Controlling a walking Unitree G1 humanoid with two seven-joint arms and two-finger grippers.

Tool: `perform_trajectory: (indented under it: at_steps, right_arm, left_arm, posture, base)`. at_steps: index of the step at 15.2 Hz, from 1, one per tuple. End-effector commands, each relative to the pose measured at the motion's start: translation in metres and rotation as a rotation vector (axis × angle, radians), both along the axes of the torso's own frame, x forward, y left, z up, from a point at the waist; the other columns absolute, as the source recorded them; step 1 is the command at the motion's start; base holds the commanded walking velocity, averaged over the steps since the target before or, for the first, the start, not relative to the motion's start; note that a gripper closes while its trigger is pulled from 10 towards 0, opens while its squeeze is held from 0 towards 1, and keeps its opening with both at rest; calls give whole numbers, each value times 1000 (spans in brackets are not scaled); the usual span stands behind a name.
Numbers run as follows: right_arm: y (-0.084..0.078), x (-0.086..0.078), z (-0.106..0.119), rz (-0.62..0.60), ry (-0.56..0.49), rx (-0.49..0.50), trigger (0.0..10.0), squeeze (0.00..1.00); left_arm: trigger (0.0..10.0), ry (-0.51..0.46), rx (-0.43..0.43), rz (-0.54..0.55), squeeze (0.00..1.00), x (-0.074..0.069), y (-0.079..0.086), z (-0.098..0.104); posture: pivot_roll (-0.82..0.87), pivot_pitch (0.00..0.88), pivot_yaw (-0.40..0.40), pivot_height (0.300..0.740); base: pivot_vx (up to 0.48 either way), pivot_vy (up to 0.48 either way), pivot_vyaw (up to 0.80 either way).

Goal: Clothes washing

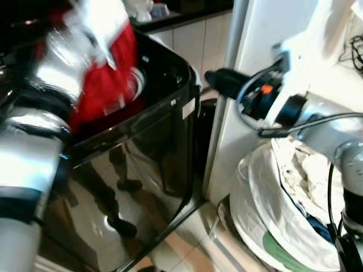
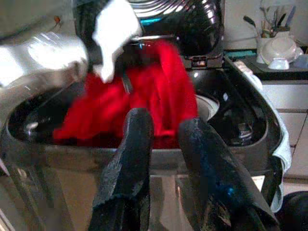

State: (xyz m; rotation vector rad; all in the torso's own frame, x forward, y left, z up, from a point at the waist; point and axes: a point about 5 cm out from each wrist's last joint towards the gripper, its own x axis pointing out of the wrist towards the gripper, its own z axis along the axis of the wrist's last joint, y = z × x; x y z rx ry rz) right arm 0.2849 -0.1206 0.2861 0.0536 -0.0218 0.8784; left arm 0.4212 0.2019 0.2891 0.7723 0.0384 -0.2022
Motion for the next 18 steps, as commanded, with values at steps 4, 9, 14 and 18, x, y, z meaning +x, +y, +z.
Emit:
perform_trajectory:
  at_steps: [4,9,14,18]
  right_arm:
    - [8,-10,-11,82,14,-111,10000,0]
    - [-2,5,-27,-35,68,-186,10000,0]
    - [-62,49,-63,-600,158,-280,10000,0]
    - [-89,49,-79,-721,210,-313,10000,0]
  left_arm:
    - [10000,345,193,39,1000,-9,27,-35]
    - [10000,408,226,32,1000,-13,36,-35]
    - [10000,58,241,137,0,-7,42,8]
    - [10000,-122,172,108,0,-7,35,26]
  posture:
    - [-70,0,58,740]
    - [-64,0,51,740]
    - [-65,0,54,740]
    - [-59,0,49,740]
  base:
    - [0,0,0]
    - [0,0,0]
    - [0,0,0]
    - [0,0,0]
